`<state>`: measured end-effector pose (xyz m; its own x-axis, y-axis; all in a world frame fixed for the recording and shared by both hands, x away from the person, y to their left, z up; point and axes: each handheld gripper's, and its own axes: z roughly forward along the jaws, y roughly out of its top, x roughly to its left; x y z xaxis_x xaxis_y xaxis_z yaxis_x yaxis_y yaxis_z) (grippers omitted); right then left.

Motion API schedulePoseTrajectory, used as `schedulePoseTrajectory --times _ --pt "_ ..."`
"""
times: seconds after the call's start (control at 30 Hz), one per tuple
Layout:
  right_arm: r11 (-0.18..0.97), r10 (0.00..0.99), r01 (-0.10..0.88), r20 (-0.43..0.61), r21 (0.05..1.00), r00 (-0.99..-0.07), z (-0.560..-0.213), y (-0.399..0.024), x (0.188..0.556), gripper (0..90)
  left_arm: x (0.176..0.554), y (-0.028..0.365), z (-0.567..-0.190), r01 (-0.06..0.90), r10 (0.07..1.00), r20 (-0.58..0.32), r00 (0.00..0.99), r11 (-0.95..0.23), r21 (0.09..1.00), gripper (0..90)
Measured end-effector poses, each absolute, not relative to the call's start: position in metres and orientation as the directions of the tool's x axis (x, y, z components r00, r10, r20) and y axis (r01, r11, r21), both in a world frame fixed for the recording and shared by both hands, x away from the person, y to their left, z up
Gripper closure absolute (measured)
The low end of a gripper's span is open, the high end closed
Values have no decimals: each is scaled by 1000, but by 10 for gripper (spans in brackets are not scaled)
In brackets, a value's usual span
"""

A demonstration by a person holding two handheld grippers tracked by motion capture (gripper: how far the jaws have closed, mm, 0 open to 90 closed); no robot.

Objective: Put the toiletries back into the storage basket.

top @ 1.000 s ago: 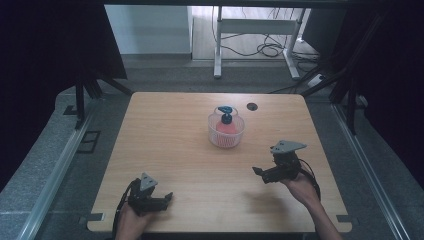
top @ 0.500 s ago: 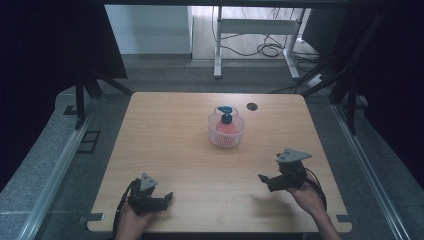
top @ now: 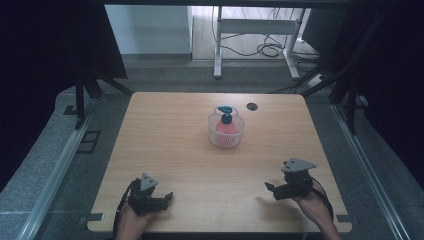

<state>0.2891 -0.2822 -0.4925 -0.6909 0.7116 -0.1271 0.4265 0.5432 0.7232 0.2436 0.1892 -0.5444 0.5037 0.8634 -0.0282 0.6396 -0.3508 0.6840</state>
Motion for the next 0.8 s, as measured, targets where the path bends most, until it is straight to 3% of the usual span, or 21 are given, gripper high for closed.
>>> schedulePoseTrajectory --times 0.8 --pt "445 783 515 -40 733 -620 -526 -322 268 0 244 188 -544 641 867 -30 498 -345 686 104"
